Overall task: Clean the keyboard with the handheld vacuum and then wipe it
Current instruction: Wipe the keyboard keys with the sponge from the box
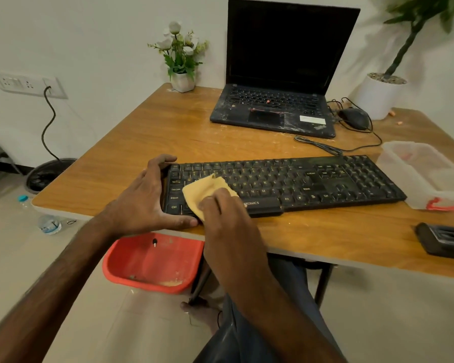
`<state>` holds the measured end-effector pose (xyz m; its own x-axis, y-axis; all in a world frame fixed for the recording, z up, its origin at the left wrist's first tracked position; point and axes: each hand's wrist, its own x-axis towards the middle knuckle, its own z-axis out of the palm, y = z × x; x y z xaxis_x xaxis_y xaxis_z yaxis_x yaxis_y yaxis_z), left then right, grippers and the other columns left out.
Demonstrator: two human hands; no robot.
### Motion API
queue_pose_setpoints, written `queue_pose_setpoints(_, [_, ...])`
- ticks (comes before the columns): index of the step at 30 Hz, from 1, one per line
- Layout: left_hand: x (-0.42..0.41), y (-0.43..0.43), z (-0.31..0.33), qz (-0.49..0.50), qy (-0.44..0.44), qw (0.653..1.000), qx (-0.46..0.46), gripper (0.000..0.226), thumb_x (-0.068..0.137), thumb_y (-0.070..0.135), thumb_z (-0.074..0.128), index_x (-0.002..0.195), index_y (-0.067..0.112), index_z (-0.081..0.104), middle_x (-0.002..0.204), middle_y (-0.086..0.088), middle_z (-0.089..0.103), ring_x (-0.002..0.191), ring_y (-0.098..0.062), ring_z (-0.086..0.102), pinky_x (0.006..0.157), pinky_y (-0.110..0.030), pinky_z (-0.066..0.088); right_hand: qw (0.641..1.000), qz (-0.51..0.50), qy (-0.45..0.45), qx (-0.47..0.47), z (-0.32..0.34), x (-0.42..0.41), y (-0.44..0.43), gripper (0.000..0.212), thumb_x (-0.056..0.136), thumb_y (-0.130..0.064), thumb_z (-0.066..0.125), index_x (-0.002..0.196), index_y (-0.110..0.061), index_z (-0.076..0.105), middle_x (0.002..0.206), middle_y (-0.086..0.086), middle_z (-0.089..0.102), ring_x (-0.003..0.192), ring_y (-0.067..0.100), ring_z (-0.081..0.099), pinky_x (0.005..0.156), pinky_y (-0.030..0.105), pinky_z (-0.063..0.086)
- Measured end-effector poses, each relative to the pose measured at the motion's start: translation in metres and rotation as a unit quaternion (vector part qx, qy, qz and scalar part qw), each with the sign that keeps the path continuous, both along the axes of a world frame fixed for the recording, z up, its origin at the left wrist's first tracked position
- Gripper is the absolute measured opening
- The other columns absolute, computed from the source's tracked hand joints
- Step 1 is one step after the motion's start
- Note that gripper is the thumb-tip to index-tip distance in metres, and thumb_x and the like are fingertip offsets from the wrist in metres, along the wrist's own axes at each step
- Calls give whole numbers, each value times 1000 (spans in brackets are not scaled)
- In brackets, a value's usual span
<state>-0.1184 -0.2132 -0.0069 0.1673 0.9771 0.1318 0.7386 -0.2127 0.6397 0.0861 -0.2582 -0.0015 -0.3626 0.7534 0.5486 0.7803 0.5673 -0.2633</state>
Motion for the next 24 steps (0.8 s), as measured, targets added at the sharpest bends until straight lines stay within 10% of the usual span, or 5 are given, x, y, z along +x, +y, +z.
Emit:
queue_pose_setpoints(9, [0,2,0,-10,-23,1000,-9,130,41,82,82,143,40,12,145,5,41,135,-10,42,115,-39,39,985,-158,0,-73,8,94,27,33,78,-2,78,109,-6,67,106,9,62,92,23,62,71,34,55])
queue_pose_setpoints(17, [2,0,2,-20,-49,999,-8,124,42,77,85,137,44,12,142,10,41,130,1,47,110,-35,44,998,14,-5,-66,14,3,8,33,73,-2,78,105,-4,68,102,11,64,89,22,61,71,33,57])
queue_pose_setpoints(24, [-1,0,1,-20,-63,998,-14,126,40,78,86,138,44,14,144,8,41,133,-5,45,112,-39,43,989,-106,-44,-98,24,105,33,29,92,-13,61,121,-15,63,117,0,56,106,15,53,89,29,45])
